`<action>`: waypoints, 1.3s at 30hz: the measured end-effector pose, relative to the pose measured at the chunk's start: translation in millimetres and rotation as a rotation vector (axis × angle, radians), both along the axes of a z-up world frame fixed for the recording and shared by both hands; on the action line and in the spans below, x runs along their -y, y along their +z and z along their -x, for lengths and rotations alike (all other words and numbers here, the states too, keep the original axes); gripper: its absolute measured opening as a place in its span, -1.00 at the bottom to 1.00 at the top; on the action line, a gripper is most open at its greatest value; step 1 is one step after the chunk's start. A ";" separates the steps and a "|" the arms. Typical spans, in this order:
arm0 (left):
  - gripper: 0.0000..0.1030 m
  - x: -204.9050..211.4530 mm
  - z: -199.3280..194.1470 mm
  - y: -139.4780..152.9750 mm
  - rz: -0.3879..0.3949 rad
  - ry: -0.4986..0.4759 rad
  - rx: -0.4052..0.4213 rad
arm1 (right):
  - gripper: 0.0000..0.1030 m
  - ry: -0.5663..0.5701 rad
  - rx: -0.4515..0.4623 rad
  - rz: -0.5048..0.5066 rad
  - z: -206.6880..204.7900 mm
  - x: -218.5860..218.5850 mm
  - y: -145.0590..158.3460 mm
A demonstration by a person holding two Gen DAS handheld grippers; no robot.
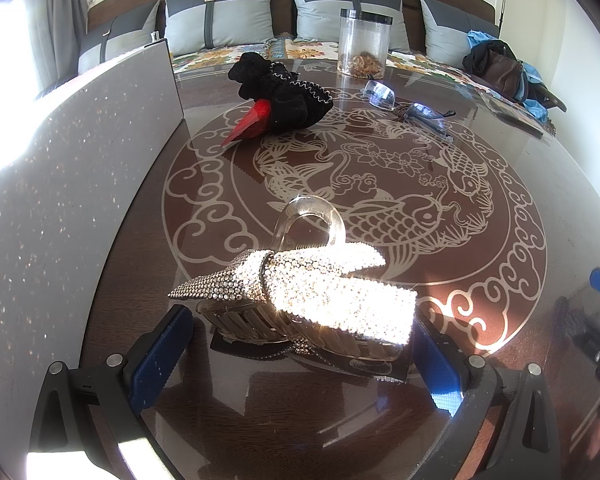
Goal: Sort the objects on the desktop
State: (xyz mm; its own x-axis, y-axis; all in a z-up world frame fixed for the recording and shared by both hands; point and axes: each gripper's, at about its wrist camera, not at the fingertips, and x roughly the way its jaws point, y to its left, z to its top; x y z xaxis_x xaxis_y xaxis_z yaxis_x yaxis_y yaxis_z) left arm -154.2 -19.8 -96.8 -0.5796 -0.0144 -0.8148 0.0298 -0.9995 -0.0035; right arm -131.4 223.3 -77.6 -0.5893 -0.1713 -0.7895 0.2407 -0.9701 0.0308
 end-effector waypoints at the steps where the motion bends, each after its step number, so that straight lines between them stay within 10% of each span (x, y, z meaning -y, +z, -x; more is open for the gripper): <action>1: 1.00 0.2 0.2 0.0 0.000 0.000 0.000 | 1.00 0.015 -0.038 0.028 10.0 0.1 9.0; 8: 1.00 0.4 -0.2 0.1 0.000 0.000 0.000 | 0.98 0.207 0.000 -0.056 164.4 60.5 26.6; 15: 1.00 0.4 0.0 -0.1 0.000 0.000 0.000 | 0.55 0.237 0.096 -0.100 245.0 107.0 0.5; 17: 1.00 0.6 0.5 -0.2 0.000 0.000 0.000 | 0.13 0.239 0.114 -0.081 250.7 111.7 -3.8; 19: 1.00 1.0 0.2 -0.8 0.000 0.000 -0.001 | -0.42 0.233 0.088 -0.072 245.6 111.1 -2.8; 36: 0.98 7.0 6.2 4.1 -0.057 -0.045 0.067 | -0.42 0.114 0.089 0.132 30.7 -9.2 1.2; 39: 0.47 16.3 -1.0 10.8 -0.106 -0.065 -0.001 | -0.42 0.099 0.085 0.149 14.9 -13.3 7.3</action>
